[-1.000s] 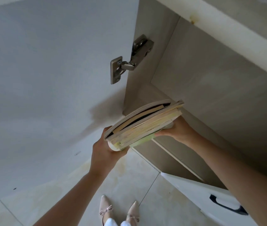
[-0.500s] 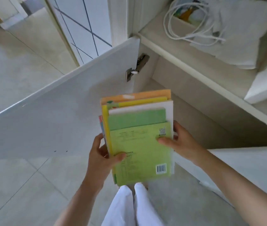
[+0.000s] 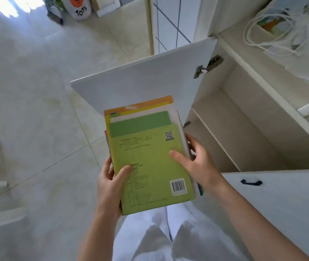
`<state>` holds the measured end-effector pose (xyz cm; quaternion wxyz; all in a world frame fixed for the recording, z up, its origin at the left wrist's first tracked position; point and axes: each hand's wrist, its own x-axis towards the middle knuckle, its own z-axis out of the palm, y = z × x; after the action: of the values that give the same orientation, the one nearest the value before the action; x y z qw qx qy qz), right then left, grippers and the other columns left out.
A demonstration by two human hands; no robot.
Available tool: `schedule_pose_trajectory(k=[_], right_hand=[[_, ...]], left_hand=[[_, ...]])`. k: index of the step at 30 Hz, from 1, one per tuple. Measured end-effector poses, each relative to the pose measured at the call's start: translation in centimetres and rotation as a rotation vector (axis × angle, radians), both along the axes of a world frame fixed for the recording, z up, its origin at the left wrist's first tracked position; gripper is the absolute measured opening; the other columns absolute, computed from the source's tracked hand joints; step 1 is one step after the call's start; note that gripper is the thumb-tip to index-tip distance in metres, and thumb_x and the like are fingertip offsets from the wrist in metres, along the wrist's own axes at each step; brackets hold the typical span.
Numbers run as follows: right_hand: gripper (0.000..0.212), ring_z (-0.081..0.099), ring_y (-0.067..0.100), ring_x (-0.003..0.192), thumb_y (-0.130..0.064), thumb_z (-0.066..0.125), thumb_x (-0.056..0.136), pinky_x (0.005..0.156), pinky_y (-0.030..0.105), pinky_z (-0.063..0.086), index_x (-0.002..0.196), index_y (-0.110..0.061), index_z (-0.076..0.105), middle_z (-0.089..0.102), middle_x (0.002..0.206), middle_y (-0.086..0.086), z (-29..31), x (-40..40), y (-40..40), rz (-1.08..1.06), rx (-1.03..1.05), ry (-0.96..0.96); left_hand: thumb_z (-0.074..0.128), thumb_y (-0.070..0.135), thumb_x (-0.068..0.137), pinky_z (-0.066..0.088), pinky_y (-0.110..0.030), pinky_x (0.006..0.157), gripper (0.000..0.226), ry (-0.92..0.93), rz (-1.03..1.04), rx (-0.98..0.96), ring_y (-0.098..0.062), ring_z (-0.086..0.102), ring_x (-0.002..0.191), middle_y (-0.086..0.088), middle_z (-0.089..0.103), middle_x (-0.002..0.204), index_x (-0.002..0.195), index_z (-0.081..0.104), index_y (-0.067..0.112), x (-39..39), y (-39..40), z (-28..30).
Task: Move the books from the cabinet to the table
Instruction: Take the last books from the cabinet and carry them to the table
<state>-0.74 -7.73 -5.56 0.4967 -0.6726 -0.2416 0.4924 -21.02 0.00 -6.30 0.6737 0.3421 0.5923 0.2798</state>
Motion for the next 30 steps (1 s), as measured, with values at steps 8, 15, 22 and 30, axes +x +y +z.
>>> schedule_pose_trajectory(k=[8, 15, 22, 30], right_hand=[[0.043, 0.068, 0.008, 0.1, -0.028, 0.069, 0.086, 0.089, 0.041, 0.056, 0.125, -0.032, 0.054, 0.07, 0.112, -0.011, 1.9, -3.1, -2.2, 0.276, 0.004, -0.132], [0.039, 0.068, 0.007, 0.101, -0.02, 0.067, 0.088, 0.09, 0.04, 0.056, 0.116, -0.043, 0.054, 0.069, 0.113, -0.012, 3.5, -8.0, -1.4, 0.536, 0.056, -0.122], [0.043, 0.068, 0.01, 0.101, -0.039, 0.069, 0.081, 0.086, 0.042, 0.057, 0.121, -0.043, 0.053, 0.07, 0.112, -0.014, 4.2, -17.2, -0.8, 0.757, 0.087, -0.14], [0.035, 0.071, 0.014, 0.095, -0.023, 0.068, 0.086, 0.084, 0.046, 0.057, 0.111, -0.045, 0.056, 0.072, 0.108, -0.008, 3.8, -30.8, -1.6, 0.928, 0.126, -0.121]], left_hand=[[0.073, 0.011, 0.082, 0.06, -0.03, 0.065, 0.076, 0.126, 0.246, 0.2, -0.011, 0.072, 0.087, 0.004, 0.06, 0.117, 0.141, 0.037, 0.042, -3.6, -7.3, 2.8], [0.067, 0.007, 0.087, 0.057, -0.021, 0.061, 0.076, 0.144, 0.486, 0.219, -0.002, 0.069, 0.088, 0.01, 0.059, 0.119, 0.143, 0.032, 0.044, -7.9, -12.5, 4.4], [0.069, 0.005, 0.084, 0.058, -0.023, 0.063, 0.074, 0.211, 0.68, 0.274, -0.011, 0.072, 0.09, 0.008, 0.069, 0.112, 0.143, 0.035, 0.036, -16.0, -15.7, 5.9], [0.068, 0.003, 0.085, 0.058, -0.025, 0.064, 0.053, 0.211, 0.867, 0.295, -0.018, 0.073, 0.089, 0.001, 0.073, 0.106, 0.128, 0.052, 0.029, -28.0, -20.2, 6.3]])
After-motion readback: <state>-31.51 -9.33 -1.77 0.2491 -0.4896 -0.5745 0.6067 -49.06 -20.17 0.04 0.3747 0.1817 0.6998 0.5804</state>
